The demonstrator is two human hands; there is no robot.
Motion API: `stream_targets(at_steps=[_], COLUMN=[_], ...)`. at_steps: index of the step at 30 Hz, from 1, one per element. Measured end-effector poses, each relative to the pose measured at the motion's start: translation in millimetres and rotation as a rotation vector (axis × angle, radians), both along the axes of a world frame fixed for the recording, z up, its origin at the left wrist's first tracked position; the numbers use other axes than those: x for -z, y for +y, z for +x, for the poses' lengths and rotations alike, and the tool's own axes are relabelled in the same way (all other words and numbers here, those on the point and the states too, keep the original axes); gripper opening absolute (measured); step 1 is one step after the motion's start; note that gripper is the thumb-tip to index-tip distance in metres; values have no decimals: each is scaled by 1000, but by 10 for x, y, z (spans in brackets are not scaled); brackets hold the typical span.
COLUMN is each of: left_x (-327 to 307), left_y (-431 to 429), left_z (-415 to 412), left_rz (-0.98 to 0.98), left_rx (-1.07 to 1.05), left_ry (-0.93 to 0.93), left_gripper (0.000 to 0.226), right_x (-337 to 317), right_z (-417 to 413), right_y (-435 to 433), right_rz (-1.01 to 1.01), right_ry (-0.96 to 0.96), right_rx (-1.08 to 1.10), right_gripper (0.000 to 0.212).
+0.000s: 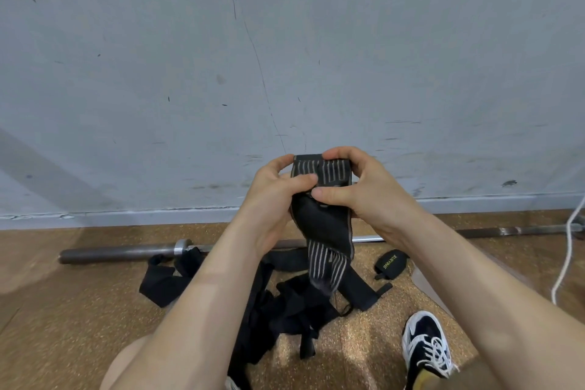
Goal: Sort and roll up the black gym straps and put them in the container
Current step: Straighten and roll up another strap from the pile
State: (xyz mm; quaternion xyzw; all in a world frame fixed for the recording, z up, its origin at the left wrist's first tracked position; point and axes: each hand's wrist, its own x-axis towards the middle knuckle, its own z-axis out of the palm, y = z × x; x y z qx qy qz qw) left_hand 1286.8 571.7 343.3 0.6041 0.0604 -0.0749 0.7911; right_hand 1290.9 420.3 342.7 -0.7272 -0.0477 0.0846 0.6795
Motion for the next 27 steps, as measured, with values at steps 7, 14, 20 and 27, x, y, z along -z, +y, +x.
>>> stream_targets(at_steps=[7, 14, 20, 27], left_x=[67, -6, -30, -29], left_y=[-18, -19, 90, 363], left_z=[-4, -48, -70, -98], left_rz=[175, 221, 182, 67], left_rx=[-51, 132, 297, 648], left_ry=[-125, -136, -51, -94], left_gripper=[53, 16, 30, 64], right_x=[-43, 43, 19, -77], right_z=[-20, -9, 20, 114], right_y=[-29, 56, 80, -83], right_rz=[-109, -134, 98, 317], right_ry=[61, -139, -55, 80], right_rx=[-129, 145, 321, 478], right_gripper=[57, 34, 26, 21])
